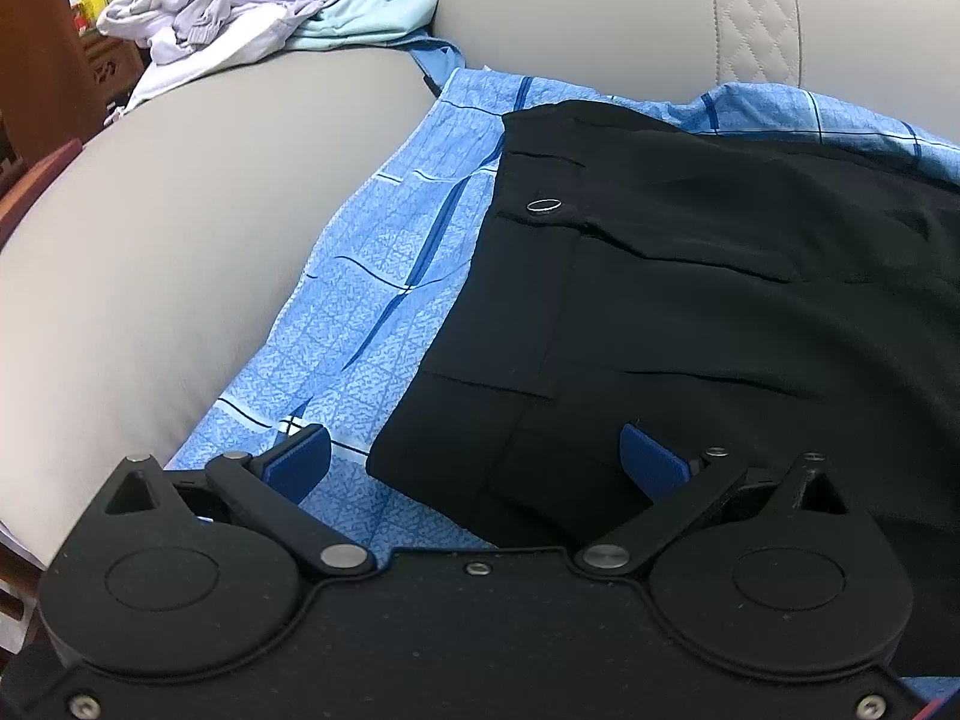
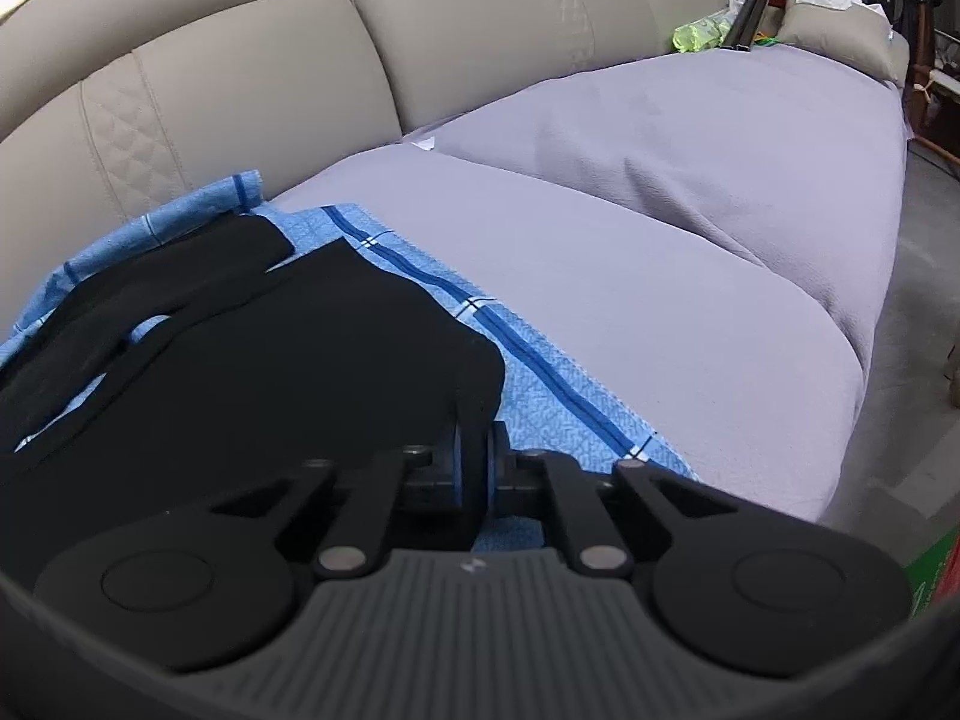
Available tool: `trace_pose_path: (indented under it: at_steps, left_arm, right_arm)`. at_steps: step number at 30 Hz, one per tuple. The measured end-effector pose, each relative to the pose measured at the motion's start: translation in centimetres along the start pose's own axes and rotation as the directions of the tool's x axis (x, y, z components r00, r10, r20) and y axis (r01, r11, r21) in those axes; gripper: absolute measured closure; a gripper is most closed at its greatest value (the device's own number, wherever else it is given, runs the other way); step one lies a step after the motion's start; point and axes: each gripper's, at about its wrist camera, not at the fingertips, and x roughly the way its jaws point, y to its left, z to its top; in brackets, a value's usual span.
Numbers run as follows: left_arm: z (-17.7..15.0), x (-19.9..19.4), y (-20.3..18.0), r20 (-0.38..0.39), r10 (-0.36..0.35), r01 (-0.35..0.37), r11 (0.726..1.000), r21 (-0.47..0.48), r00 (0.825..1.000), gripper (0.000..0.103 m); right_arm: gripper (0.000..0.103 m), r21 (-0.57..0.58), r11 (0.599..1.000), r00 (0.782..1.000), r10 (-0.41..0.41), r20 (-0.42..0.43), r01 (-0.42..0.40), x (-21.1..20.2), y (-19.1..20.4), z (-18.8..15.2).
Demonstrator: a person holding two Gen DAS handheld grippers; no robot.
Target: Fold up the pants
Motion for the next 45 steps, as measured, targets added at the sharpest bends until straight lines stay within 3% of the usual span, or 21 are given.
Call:
trace_pose_path:
  at_steps: [5, 8, 10, 12, 15, 18, 21, 25, 30, 33, 40, 45]
  left_arm:
    - [0.2, -0.1, -0.1, -0.01, 0.012, -0.012, 1.0, 0.009, 1.0, 0.0]
    - [0.7, -0.8, -0.5, 0.002, 0.023, -0.023, 0.999, 0.027, 1.0, 0.001]
    - [1.6, -1.4, -0.8, 0.016, 0.005, -0.006, 1.0, 0.03, 1.0, 0.001]
    - [2.9, -1.9, -0.8, 0.024, -0.026, 0.025, 1.0, 0.01, 0.999, 0.001]
    - [6.0, -2.1, -0.8, 0.031, -0.096, 0.097, 0.994, -0.045, 0.995, 0.001]
    - [9.8, -1.3, -1.3, 0.013, -0.128, 0.128, 0.985, -0.113, 0.992, 0.001]
    - [13.9, 0.4, -2.3, 0.002, -0.153, 0.151, 0.97, -0.188, 0.988, 0.0]
    - [18.1, 3.4, -4.2, -0.007, -0.142, 0.137, 0.962, -0.238, 0.99, 0.0]
    - [20.9, 8.6, -6.2, -0.07, -0.129, 0.101, 0.945, -0.312, 0.989, 0.0]
    - [21.8, 11.8, -7.2, -0.124, -0.11, 0.062, 0.939, -0.339, 0.986, 0.0]
    - [22.5, 17.1, -8.6, -0.183, -0.017, -0.052, 0.929, -0.367, 0.983, 0.0]
    - [23.0, 19.0, -10.2, -0.178, 0.075, -0.13, 0.939, -0.32, 0.981, 0.0]
  right_arm:
    - [0.094, 0.01, 0.997, 0.997, -0.071, 0.012, 0.071, -0.3, -0.8, 0.9]
    - [0.083, 0.002, 0.994, 0.993, -0.111, -0.033, 0.111, 0.1, -0.6, 1.2]
    - [0.048, -0.052, 0.982, 0.983, -0.183, 0.006, 0.183, -0.7, 0.7, 1.6]
    - [0.033, -0.085, 0.974, 0.978, -0.204, 0.052, 0.208, -1.7, 2.1, 2.6]
    - [0.024, -0.087, 0.985, 0.987, -0.139, 0.085, 0.146, -3.0, 4.3, 4.8]
    - [0.014, -0.061, 0.998, 0.996, 0.004, 0.084, 0.002, -3.4, 7.8, 7.3]
    - [0.012, -0.047, 0.99, 0.99, 0.133, 0.055, -0.13, -2.3, 12.8, 9.2]
    - [0.008, -0.091, 0.978, 0.982, 0.188, 0.0, -0.187, 0.9, 21.6, 10.8]
    - [0.007, -0.19, 0.974, 0.988, 0.099, -0.119, -0.12, 7.0, 32.0, 10.3]
    - [0.007, -0.229, 0.971, 0.988, 0.04, -0.152, -0.074, 9.7, 35.6, 9.2]
    - [0.007, -0.289, 0.957, 0.986, -0.058, -0.157, 0.01, 14.1, 39.9, 7.7]
    - [0.004, -0.291, 0.956, 0.984, -0.078, -0.163, 0.028, 16.7, 41.6, 7.9]
